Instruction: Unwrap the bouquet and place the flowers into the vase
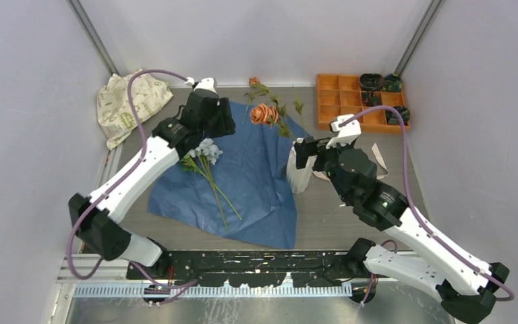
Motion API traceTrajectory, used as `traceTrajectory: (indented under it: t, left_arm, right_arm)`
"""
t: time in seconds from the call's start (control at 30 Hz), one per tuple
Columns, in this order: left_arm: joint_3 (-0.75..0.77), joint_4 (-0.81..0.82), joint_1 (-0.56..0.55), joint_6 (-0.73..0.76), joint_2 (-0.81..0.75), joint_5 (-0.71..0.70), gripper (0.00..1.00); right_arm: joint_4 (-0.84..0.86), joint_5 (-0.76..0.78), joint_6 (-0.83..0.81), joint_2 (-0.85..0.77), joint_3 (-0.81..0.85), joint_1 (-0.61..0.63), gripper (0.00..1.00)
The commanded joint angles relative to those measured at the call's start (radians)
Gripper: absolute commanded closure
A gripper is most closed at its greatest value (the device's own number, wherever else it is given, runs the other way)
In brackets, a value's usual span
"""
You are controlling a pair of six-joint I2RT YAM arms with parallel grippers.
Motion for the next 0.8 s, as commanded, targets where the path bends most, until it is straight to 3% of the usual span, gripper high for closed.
traceTrajectory:
  t: [0.0, 0.23, 0.37, 0.5, 0.77]
  left_arm:
    - [0.101, 0.073, 0.065, 0.012, 0.133, 0.124, 0.41]
    - [0.214, 0.18, 0.144, 0.028, 0.428, 0.28, 0.49]
    - [0.344, 0.204, 0.143, 0.108, 0.617, 0.318, 0.54]
    - [0.463, 0.203, 0.144, 0.138, 0.747, 0.284, 0.54]
    - [0.82, 0.053, 0.145, 0.201, 1.004, 0.182, 0.5]
  right_arm:
    - [0.007, 0.036, 0.01, -0.091, 0.069, 0.006, 0.01]
    - [-0.006, 0.024, -0.016, -0.21, 0.099, 0.006, 0.01]
    - [-0.034, 0.017, -0.02, -0.225, 0.123, 0.006, 0.12]
    - [-0.043, 0.026, -0.017, -0.232, 0.115, 0.006, 0.28]
    - [-0.05, 0.022, 0.012, -0.22, 0.1, 0.007, 0.31]
